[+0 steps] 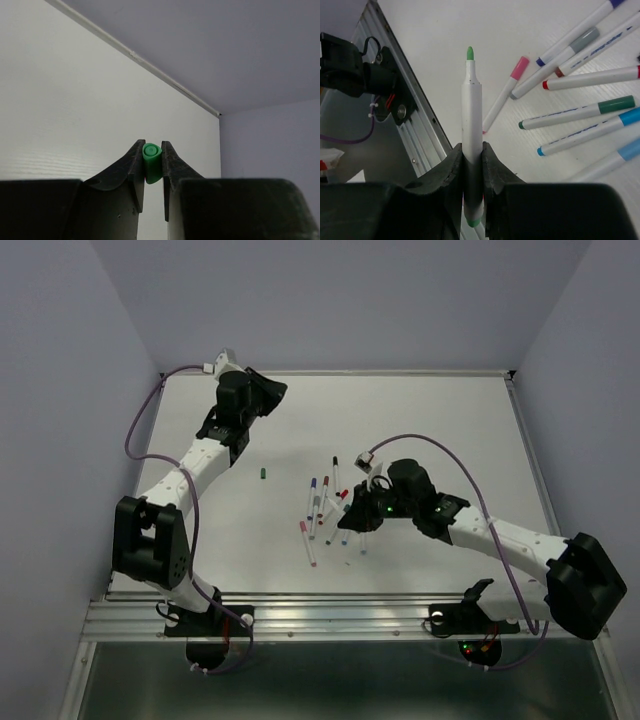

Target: Open the pen caps

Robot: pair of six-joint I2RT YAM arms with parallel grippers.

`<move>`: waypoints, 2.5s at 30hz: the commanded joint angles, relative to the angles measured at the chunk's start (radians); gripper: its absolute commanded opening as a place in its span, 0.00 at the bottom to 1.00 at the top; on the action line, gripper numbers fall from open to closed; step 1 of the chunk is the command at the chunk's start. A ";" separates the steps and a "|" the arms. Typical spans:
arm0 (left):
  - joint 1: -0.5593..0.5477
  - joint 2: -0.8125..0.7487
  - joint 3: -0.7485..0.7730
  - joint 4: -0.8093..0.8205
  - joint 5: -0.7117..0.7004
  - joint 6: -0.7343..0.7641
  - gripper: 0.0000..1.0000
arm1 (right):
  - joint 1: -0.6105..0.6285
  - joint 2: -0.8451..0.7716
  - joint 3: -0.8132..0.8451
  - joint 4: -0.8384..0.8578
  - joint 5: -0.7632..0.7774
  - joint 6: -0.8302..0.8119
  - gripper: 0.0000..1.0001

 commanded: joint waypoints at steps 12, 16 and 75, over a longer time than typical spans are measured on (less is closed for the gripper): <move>-0.023 -0.089 -0.178 -0.349 -0.079 0.262 0.00 | -0.222 0.150 0.095 -0.133 0.558 0.020 0.01; -0.026 -0.109 -0.235 -0.413 -0.168 0.264 0.03 | -0.231 0.235 0.129 -0.155 0.677 -0.016 0.03; 0.023 0.092 -0.174 -0.496 -0.231 0.227 0.61 | -0.241 0.079 0.172 -0.259 0.533 -0.105 1.00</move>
